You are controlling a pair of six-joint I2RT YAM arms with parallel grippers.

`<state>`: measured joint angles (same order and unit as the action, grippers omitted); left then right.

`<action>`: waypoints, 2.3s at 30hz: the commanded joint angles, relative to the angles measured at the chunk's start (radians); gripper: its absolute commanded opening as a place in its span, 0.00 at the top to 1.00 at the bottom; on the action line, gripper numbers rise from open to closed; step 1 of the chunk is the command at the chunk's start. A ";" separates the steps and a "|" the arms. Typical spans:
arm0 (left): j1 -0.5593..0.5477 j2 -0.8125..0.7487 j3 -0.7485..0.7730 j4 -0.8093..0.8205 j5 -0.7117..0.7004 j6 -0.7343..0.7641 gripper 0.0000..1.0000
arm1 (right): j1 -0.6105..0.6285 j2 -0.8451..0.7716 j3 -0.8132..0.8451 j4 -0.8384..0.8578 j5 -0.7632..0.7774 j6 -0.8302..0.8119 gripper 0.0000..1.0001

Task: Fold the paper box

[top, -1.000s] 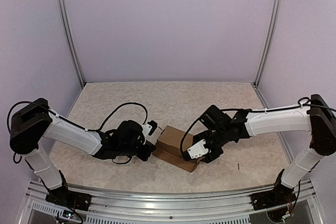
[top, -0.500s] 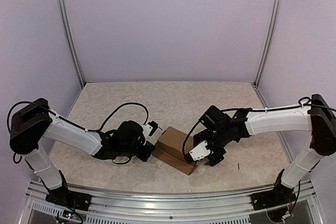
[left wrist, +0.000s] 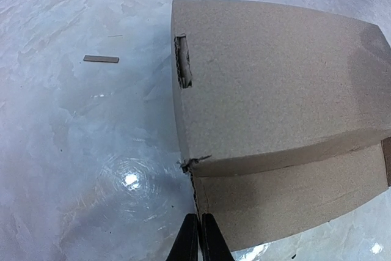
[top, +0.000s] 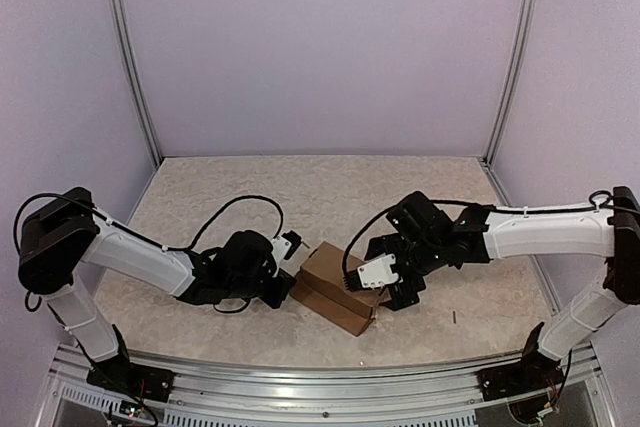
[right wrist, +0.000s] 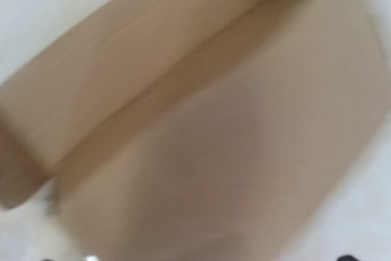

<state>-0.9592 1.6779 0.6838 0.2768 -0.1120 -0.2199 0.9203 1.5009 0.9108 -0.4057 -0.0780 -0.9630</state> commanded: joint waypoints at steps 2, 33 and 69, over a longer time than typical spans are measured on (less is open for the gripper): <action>-0.006 -0.002 -0.001 0.029 0.009 0.043 0.95 | -0.063 -0.028 0.199 -0.025 -0.068 0.297 0.00; 0.033 0.002 0.004 0.042 0.045 0.108 0.95 | 0.080 -0.104 -0.174 0.133 -0.092 0.010 0.23; 0.029 -0.015 -0.004 0.013 0.041 0.068 0.95 | 0.110 0.027 -0.151 0.246 0.013 0.134 0.33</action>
<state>-0.9306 1.6756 0.6811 0.3035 -0.0761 -0.1352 1.0203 1.4929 0.7509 -0.2012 -0.1219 -0.8963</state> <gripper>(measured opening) 0.051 0.723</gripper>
